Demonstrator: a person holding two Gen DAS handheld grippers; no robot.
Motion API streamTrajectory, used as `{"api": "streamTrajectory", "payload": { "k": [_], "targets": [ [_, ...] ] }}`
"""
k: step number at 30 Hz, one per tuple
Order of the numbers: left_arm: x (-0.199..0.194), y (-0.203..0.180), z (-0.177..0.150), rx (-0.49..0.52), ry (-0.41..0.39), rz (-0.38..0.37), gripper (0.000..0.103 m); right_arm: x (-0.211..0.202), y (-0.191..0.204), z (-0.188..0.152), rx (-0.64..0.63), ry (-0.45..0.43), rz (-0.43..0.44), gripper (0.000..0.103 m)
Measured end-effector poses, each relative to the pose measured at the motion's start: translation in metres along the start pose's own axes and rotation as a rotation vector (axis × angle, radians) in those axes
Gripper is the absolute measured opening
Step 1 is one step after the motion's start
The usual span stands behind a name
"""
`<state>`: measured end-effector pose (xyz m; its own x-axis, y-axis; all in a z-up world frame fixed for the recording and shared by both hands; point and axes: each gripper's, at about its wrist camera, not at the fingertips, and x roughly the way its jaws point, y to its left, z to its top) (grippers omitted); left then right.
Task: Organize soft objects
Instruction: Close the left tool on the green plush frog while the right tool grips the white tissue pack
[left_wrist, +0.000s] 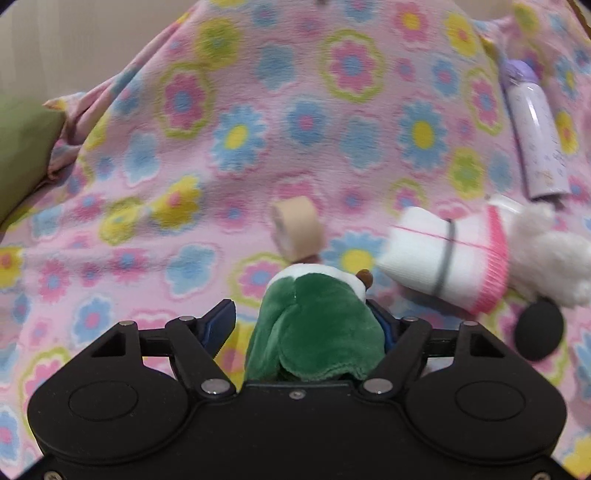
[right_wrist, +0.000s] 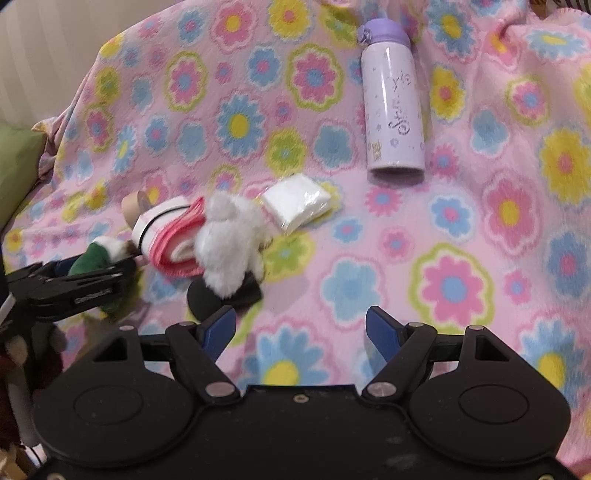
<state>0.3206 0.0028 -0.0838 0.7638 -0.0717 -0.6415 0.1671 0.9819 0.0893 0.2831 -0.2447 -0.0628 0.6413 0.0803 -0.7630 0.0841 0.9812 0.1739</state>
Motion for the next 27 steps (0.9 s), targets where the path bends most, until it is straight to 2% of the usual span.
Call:
{"api": "streamTrajectory", "payload": {
  "k": [3,7,10,13,17,20,27],
  "targets": [
    [0.009,0.01,-0.002,-0.036,-0.005,-0.022,0.075,0.003,-0.003,0.009,0.02,-0.024,-0.006,0.077],
    [0.017,0.009,-0.007,-0.031,-0.004,-0.049,0.076,0.003,-0.006,0.021,0.041,-0.074,-0.015,0.077],
    [0.019,0.016,-0.006,-0.066,0.007,-0.075,0.077,0.005,-0.005,0.031,0.054,-0.14,-0.022,0.078],
    [0.018,0.006,-0.005,-0.018,0.004,-0.027,0.079,0.017,-0.003,0.04,0.062,-0.162,-0.038,0.078],
    [0.022,0.009,-0.002,-0.055,0.032,0.005,0.094,0.043,0.001,0.049,0.021,-0.184,-0.044,0.078],
    [0.024,0.013,-0.002,-0.08,0.043,-0.005,0.095,0.066,0.005,0.056,-0.058,-0.17,-0.074,0.078],
    [0.022,0.011,-0.003,-0.069,0.037,0.008,0.095,0.098,0.009,0.07,-0.124,-0.161,-0.032,0.077]
  ]
}}
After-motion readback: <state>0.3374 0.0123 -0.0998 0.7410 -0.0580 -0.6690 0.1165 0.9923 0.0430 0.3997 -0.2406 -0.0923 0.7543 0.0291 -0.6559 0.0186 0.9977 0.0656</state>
